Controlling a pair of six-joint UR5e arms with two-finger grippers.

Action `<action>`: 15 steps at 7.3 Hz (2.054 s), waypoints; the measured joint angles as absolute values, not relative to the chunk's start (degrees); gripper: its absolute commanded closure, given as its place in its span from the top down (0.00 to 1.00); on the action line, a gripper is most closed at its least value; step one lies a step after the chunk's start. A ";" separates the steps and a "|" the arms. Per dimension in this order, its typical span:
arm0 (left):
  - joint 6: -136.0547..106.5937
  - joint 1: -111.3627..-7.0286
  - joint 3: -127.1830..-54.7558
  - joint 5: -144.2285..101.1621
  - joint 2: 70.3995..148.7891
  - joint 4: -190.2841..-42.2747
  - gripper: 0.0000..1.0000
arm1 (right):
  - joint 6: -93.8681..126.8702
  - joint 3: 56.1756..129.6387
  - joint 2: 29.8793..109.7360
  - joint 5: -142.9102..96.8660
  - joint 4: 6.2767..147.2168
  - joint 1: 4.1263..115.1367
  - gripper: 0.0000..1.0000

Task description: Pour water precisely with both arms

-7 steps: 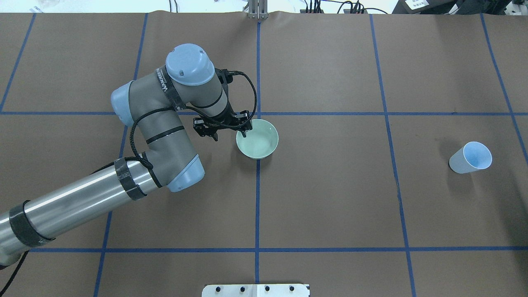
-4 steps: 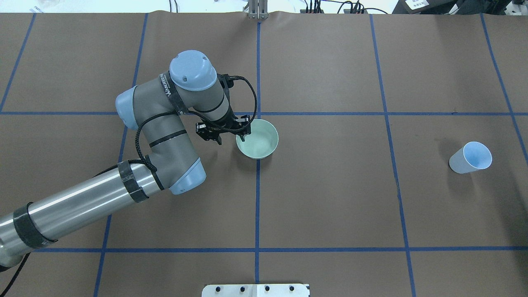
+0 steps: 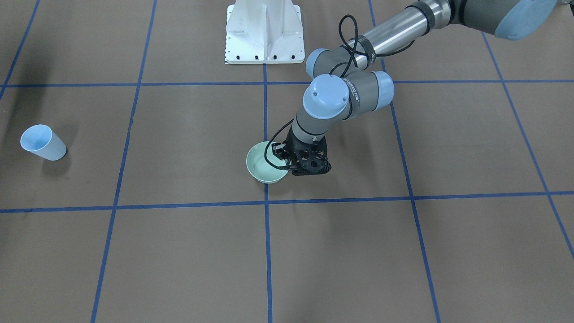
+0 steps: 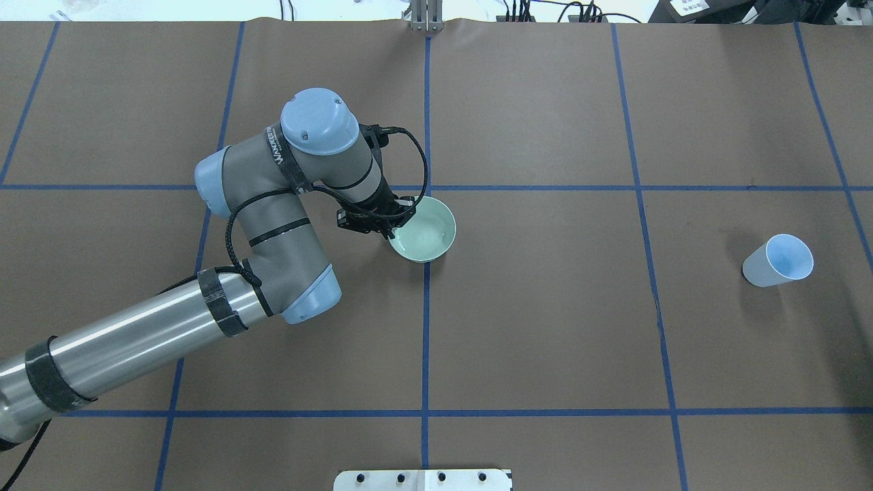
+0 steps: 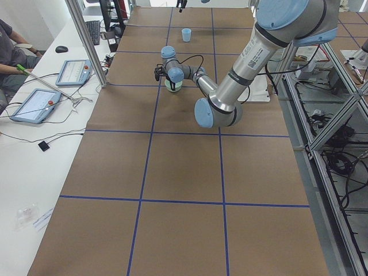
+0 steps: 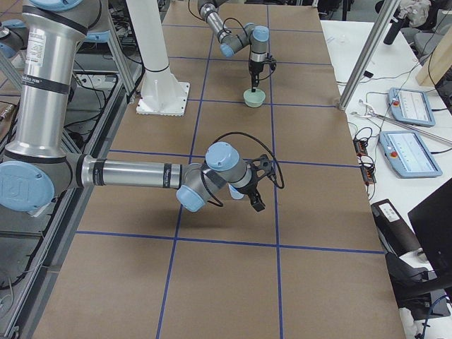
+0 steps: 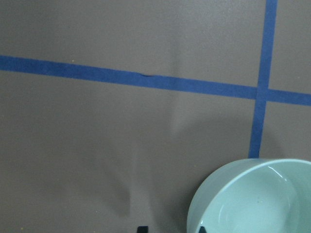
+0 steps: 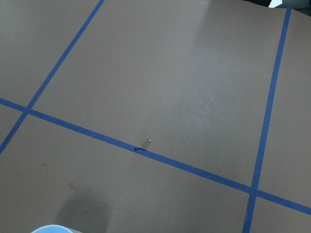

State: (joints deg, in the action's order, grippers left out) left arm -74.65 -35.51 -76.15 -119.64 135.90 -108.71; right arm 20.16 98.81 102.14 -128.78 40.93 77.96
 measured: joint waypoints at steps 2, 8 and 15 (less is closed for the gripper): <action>-75.50 -36.89 -78.08 -120.50 135.69 -109.02 0.00 | 20.28 99.23 102.19 -128.82 40.89 77.96 1.00; -44.62 -56.24 -94.34 -135.24 103.15 -110.13 0.00 | 20.64 98.60 101.13 -128.50 42.16 77.88 1.00; -27.34 -65.15 -87.91 -139.05 92.39 -111.16 0.00 | 20.73 98.17 99.75 -128.49 44.47 77.87 1.00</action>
